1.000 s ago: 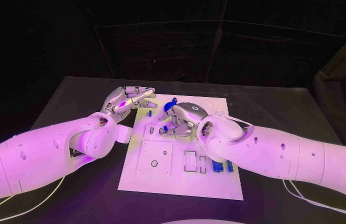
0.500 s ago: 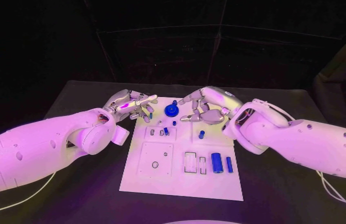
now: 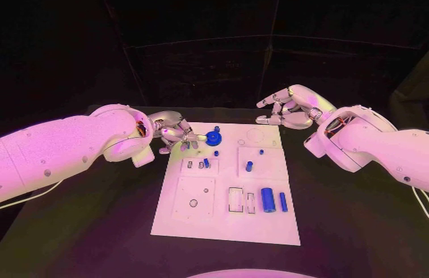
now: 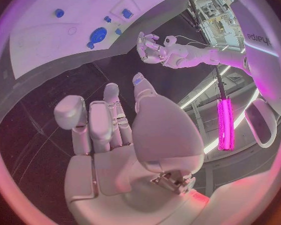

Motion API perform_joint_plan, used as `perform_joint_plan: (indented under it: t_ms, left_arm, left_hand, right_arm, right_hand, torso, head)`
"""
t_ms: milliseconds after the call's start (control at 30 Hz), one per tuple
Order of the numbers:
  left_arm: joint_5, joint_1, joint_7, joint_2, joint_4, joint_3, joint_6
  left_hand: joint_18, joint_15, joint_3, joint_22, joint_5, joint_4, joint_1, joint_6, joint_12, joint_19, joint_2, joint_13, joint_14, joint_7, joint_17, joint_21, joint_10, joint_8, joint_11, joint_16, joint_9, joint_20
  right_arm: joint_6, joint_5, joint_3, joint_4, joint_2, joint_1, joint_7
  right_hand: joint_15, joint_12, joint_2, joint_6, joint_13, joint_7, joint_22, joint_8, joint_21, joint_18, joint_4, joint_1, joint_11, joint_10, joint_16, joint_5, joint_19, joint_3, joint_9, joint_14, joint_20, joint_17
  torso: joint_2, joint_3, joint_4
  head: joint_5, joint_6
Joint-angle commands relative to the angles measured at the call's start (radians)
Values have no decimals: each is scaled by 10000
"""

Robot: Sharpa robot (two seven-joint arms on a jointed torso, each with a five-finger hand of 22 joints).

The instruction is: Assemble the parts on the task board

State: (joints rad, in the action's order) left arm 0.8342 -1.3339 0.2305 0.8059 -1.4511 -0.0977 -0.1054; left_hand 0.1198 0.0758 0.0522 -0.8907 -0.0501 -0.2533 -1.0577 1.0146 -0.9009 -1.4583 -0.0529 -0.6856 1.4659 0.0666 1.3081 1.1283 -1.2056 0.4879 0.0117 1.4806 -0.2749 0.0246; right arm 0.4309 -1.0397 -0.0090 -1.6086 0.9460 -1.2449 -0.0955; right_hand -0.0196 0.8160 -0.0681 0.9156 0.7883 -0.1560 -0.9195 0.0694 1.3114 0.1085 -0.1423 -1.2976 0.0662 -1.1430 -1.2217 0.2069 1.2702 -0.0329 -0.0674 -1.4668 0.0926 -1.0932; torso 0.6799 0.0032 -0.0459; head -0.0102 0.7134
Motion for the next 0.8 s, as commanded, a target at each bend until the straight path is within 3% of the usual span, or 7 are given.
perform_joint_plan:
  t_ms: [33, 133, 267, 367, 533, 700, 800]
  left_arm:
    - [1318, -201, 720, -321, 297, -233, -1047]
    - [1407, -322, 773, -616, 542, -454, -1086]
    - [1421, -395, 834, -948, 832, -588, -1067]
    - [1405, -419, 865, -1171, 1038, -632, -956]
    - [1315, -433, 894, -1580, 1396, -669, -883]
    - [1294, -436, 916, -1761, 1542, -732, -1039]
    - [1289, -437, 932, -1862, 1622, -764, -1181]
  left_hand:
    - [-241, 190, 392, -1042, 32, -51, -35, -207, -1570, -160, -159, -1716, 905, -156, 1962, 744, -530, 786, 136, 413, -669, -113]
    - [-304, 171, 644, -1484, 40, -95, -32, -454, -2072, -174, -283, -2295, 945, -218, 2166, 1052, -589, 1255, 185, 568, -1133, -141]
    - [-315, 171, 831, -1599, 17, -105, -38, -659, -2167, -139, -334, -2398, 946, -231, 2191, 1132, -510, 1494, 168, 588, -1409, -141]
    - [-319, 174, 913, -1641, 13, -72, -83, -763, -2191, -115, -374, -2423, 940, -233, 2172, 1160, -463, 1612, 159, 574, -1554, -133]
    - [-311, 169, 931, -1625, 9, -9, -165, -839, -2210, -84, -452, -2447, 939, -233, 2174, 1150, -433, 1707, 160, 575, -1673, -129]
    - [-314, 169, 940, -1647, 10, 0, -171, -853, -2213, -82, -463, -2449, 944, -233, 2196, 1163, -428, 1727, 160, 591, -1698, -128]
    - [-318, 169, 960, -1677, 10, -5, -156, -868, -2217, -83, -471, -2456, 950, -233, 2220, 1183, -423, 1746, 160, 609, -1723, -127]
  right_arm:
    - [-103, 547, 6, 85, -3, -31, 466]
    - [-115, 544, 6, 151, -31, -39, 601]
    - [-112, 477, 5, 226, -73, -43, 784]
    - [-109, 446, 5, 274, -113, -45, 877]
    - [-123, 413, 4, 318, -171, -46, 997]
    - [-124, 398, 4, 341, -186, -46, 1047]
    - [-113, 385, 4, 358, -180, -46, 1071]
  right_hand:
    - [33, 40, 127, 79, -17, 29, 34, 65, -64, 129, -19, -34, -31, -45, 86, 110, -84, -95, -5, -87, -13, 30]
    - [27, 52, 158, 86, -23, 34, 58, 66, -82, 132, -20, -68, -36, -55, 119, 210, -86, -143, -5, -88, -18, 57]
    - [18, 80, 215, 107, -28, 43, 89, 72, -106, 135, -34, -113, -47, -79, 161, 416, -83, -225, -6, -94, -28, 87]
    - [10, 86, 256, 117, -50, 50, 134, 72, -136, 140, -42, -165, -55, -86, 199, 639, -87, -304, -4, -101, -37, 114]
    - [1, 55, 310, 121, -120, 56, 197, 66, -179, 147, -59, -239, -62, -65, 268, 957, -94, -418, -2, -104, -47, 168]
    - [-2, 34, 332, 123, -157, 57, 215, 65, -192, 149, -69, -267, -65, -53, 293, 1083, -93, -461, -2, -105, -50, 186]
    - [-3, 33, 342, 127, -165, 59, 222, 65, -198, 150, -73, -281, -67, -53, 298, 1141, -93, -479, -2, -108, -52, 187]
  torso:
    - [-67, 52, -39]
    - [-75, 71, -27]
    - [-67, 49, -41]
    - [-53, 40, -11]
    - [-44, 48, -21]
    - [-32, 16, -24]
    - [-31, 14, -29]
  head:
    - [-23, 35]
    - [-36, 48]
    - [-15, 36]
    - [-57, 43]
    - [-68, 50]
    - [-39, 73]
    - [-61, 85]
